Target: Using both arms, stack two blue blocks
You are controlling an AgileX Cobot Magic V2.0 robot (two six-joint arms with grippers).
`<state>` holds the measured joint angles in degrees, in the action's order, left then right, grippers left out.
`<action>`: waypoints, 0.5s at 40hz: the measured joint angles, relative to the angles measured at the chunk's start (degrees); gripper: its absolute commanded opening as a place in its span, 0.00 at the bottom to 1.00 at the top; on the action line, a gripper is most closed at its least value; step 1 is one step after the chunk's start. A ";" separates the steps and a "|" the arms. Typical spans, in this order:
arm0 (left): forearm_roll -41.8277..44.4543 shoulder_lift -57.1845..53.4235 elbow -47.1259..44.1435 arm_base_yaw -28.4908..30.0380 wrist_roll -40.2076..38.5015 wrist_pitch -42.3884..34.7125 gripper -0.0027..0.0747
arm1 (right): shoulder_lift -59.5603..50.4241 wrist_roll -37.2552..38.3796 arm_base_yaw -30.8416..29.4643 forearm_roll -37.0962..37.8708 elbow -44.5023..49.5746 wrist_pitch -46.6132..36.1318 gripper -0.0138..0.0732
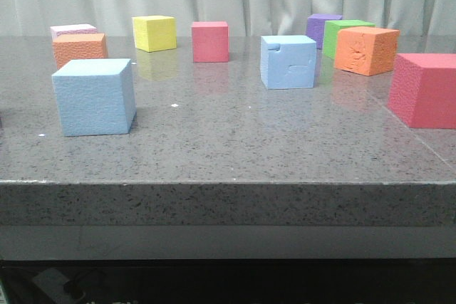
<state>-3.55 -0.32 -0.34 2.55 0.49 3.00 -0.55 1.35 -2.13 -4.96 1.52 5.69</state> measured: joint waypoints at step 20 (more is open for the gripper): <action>-0.06 0.00 0.00 0.00 0.00 -9.72 0.01 | 0.00 0.00 0.00 -1.80 0.00 -6.29 0.08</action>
<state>-3.61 -0.32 -0.34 2.55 0.49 -6.72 -0.55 1.35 -2.13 -6.76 1.52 -0.59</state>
